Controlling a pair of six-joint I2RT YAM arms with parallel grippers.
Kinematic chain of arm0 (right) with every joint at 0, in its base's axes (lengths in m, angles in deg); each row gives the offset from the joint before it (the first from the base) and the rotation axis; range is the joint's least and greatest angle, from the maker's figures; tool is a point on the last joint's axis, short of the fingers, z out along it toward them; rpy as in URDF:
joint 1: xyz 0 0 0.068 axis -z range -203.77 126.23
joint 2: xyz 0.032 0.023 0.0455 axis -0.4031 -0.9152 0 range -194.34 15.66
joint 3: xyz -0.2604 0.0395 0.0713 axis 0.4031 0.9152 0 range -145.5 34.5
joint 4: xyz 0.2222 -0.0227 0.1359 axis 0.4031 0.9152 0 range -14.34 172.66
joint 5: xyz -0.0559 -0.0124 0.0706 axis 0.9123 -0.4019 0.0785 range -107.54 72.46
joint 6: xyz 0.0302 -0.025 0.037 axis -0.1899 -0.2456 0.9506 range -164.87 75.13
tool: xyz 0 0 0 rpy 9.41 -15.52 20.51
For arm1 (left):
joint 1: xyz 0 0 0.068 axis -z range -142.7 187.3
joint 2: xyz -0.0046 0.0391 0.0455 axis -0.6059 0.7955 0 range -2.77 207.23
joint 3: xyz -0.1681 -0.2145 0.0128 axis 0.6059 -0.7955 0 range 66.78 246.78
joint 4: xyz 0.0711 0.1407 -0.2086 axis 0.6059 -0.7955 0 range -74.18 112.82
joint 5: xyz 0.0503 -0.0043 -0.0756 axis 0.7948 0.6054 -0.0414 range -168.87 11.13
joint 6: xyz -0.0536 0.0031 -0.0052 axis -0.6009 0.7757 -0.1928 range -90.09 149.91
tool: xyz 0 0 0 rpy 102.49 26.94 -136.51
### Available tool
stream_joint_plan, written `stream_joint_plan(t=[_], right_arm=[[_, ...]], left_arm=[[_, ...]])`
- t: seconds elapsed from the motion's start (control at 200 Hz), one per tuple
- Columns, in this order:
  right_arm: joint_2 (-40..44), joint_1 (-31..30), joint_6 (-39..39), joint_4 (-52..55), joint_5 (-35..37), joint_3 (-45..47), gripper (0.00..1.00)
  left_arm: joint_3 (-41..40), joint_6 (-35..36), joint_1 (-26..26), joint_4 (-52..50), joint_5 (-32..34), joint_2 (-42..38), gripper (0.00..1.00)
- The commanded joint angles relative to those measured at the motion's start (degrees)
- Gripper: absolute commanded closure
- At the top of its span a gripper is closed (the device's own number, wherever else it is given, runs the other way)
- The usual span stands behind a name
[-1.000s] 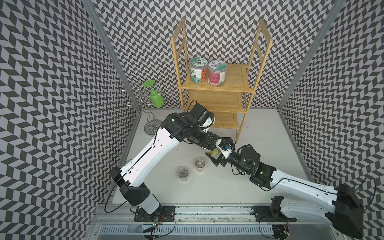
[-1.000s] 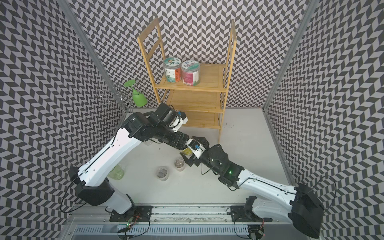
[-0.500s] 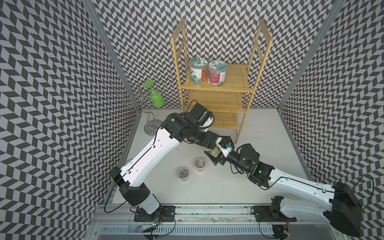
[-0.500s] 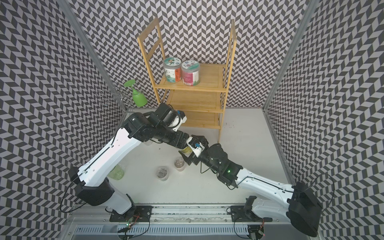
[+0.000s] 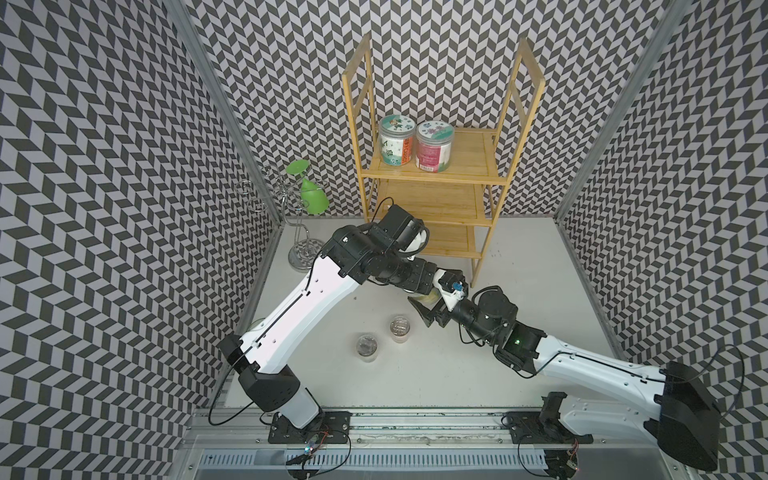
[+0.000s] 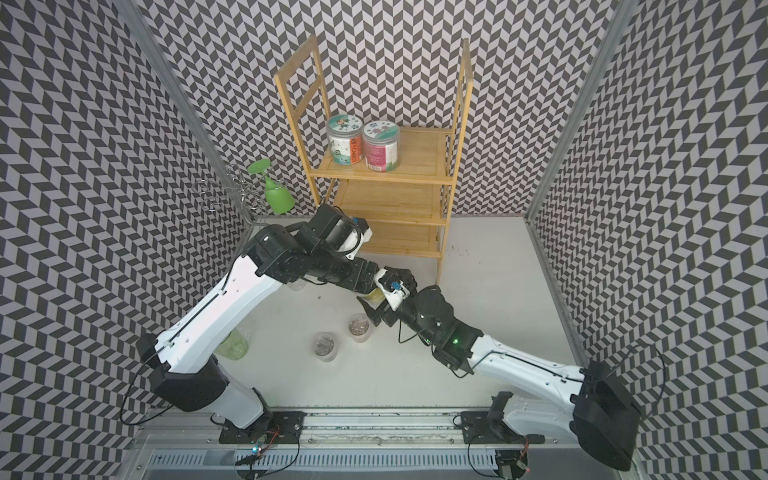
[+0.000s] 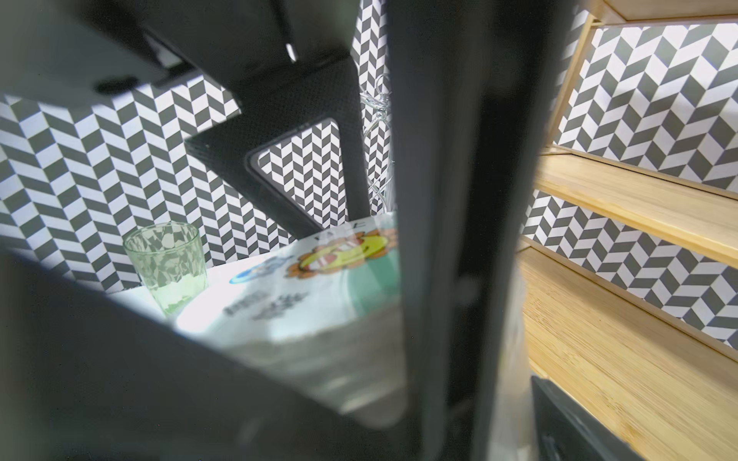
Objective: Place the seed container on the shelf
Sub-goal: Pick up the seed jar at the center of the board.
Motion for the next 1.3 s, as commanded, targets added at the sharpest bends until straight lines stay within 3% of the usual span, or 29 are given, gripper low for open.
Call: stream_joint_plan(t=[0.0,0.356,0.476,0.656,1.047,1.297], right_arm=[[-1.09,0.74,2.16,-3.95,6.67,-0.34,0.01],[-0.54,0.74,0.61,-6.51,10.93,1.41,0.0],[-0.46,0.96,-0.2,-6.86,11.6,1.44,0.1],[0.23,1.34,-0.76,-7.35,12.17,1.82,0.21],[1.59,1.46,-1.17,-7.44,10.84,2.69,0.32],[2.51,1.42,-1.03,-6.76,10.19,3.38,0.32]], left_arm=[[1.9,0.77,3.16,-1.01,-7.37,-1.37,0.31],[2.08,-1.19,3.25,-1.0,-9.8,-1.51,0.3],[2.04,-1.56,3.2,-1.01,-10.47,-1.6,0.28],[1.56,-1.83,3.23,-1.03,-10.43,-2.35,0.15],[1.64,-2.09,3.12,-1.04,-9.23,-3.32,0.01],[1.69,-2.79,2.18,-1.02,-5.76,-4.87,0.0]])
